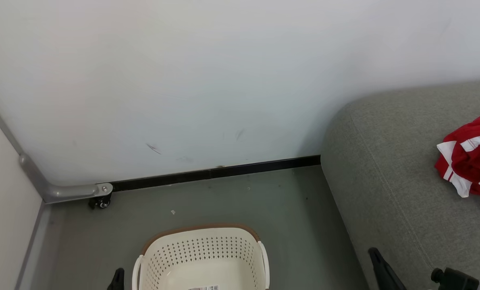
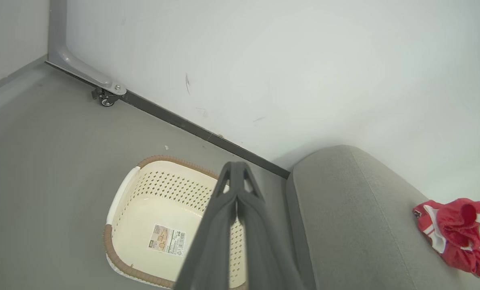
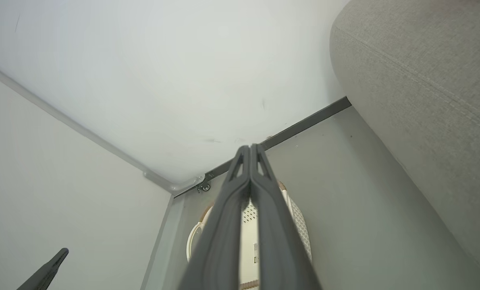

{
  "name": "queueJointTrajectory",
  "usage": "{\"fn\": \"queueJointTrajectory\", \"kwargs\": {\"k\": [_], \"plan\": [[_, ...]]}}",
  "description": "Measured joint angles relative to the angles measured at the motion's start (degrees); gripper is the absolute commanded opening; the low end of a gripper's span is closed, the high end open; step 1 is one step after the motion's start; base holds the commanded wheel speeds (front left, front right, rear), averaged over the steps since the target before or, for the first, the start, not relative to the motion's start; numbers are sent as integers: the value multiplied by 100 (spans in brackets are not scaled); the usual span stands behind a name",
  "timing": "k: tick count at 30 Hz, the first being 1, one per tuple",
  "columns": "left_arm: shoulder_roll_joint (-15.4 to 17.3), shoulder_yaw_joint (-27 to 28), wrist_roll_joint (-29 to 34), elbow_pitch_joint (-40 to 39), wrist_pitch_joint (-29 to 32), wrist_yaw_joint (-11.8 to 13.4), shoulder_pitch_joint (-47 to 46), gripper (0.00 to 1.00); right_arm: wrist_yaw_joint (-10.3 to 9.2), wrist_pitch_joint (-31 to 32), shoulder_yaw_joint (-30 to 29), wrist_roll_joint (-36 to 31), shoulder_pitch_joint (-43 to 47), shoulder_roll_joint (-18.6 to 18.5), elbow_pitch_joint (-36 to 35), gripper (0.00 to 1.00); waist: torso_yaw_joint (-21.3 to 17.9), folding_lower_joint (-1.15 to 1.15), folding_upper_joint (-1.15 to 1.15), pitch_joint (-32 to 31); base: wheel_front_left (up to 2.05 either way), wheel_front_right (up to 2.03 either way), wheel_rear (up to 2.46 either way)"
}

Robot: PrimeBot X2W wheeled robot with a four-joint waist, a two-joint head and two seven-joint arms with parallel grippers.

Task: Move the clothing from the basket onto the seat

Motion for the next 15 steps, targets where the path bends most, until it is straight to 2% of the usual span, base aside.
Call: {"fn": "queueJointTrajectory", "kwargs": {"k": [7,15], "plan": [[4,97,-543,-68,157,-21,-83,0,0,164,-108,719,-131,-56,24,0,-37,37,0,16,0,0,0],[11,186,-1033,-89,342,-23,-156,0,0,298,-160,1439,-226,-134,129,0,-67,45,0,35,0,0,0]]}}
